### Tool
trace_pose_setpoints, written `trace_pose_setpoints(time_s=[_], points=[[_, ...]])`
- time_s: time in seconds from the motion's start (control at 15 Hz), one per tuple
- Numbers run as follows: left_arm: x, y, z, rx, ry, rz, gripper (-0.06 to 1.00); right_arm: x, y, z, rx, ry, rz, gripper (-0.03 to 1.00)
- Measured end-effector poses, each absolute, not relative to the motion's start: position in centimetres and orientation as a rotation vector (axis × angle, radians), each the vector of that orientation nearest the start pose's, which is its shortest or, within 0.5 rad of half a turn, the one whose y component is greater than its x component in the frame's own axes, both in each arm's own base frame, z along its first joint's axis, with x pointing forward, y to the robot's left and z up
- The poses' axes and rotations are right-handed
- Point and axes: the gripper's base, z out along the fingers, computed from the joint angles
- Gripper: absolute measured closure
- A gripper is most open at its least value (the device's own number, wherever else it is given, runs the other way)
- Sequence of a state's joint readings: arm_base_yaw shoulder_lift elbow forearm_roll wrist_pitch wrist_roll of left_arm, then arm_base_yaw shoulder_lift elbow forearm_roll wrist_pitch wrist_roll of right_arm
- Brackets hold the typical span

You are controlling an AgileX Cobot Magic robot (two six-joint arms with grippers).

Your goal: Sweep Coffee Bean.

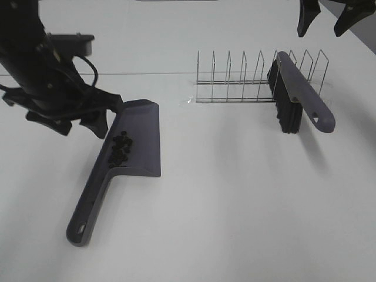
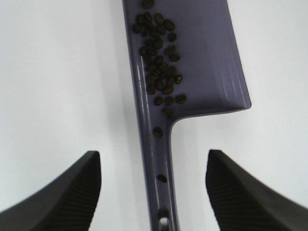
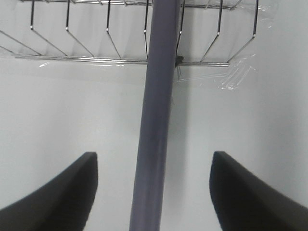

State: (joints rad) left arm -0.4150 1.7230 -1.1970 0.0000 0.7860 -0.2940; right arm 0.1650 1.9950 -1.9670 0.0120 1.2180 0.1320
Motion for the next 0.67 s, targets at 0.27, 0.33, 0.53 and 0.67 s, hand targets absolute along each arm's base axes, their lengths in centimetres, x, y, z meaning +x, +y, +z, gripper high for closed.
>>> trace_pose_setpoints(time_s=[0.27,0.33,0.53,0.67], points=[[27.8,-11.7,29.1,0.203,2.76,-0.103,0.33,38.2,6.6,33.2,-0.087,2.767,0.102,0.33],[26.5,-11.1,30.6,0.201,2.748,-0.097,0.33,36.6,6.3,33.2,-0.096,2.785,0.098,0.33],[22.5,-9.2,34.7,0.187,2.686,-0.109,0.33,31.1,5.4,32.6,-0.125,2.846,0.084,0.33],[19.9,-8.0,35.5,0.181,2.666,-0.116,0.33,28.4,4.9,32.0,-0.149,2.876,0.076,0.33]])
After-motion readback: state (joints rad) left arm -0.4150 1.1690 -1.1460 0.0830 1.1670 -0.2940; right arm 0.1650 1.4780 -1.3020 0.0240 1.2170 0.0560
